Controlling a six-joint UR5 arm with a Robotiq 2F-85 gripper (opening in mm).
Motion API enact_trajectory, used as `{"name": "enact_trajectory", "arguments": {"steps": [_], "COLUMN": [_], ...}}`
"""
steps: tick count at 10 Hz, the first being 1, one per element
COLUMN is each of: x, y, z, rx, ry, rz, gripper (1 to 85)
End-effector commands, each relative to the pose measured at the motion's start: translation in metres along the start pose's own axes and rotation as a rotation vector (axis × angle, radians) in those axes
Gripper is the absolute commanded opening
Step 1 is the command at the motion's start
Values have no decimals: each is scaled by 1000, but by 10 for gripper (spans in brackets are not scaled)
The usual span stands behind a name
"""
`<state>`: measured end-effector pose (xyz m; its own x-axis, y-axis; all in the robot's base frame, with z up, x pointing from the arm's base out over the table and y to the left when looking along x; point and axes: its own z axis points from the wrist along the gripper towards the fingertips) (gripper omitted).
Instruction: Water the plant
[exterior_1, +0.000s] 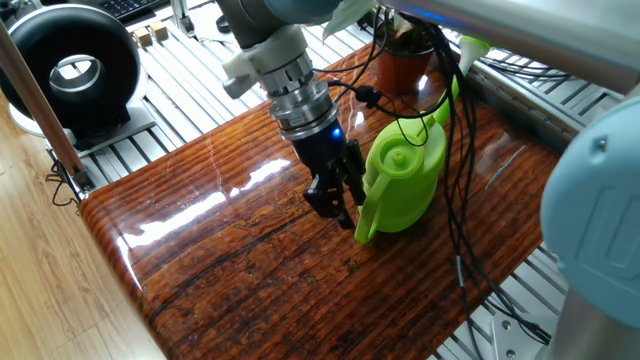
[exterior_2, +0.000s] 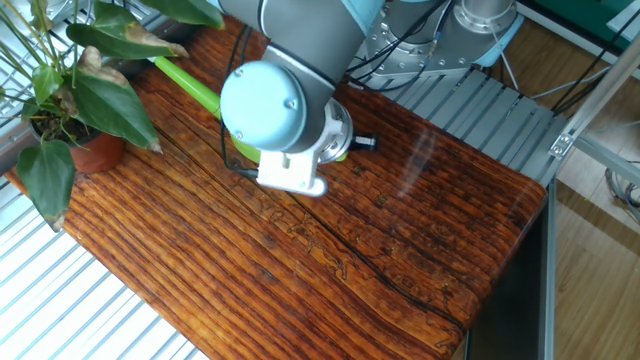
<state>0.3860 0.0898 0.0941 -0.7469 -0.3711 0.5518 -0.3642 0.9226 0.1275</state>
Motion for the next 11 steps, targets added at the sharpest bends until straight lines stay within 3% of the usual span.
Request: {"name": "enact_trajectory", "arguments": {"steps": [1, 5, 8, 11], "x": [-2, -21, -11, 0], "y": [2, 0, 4, -5], "z": [5, 26, 27, 28], "rx": [-14, -16, -17, 11], "ry": [19, 16, 57, 106], "rz": [-6, 14, 17, -4], "gripper": [527, 527, 527, 497]}}
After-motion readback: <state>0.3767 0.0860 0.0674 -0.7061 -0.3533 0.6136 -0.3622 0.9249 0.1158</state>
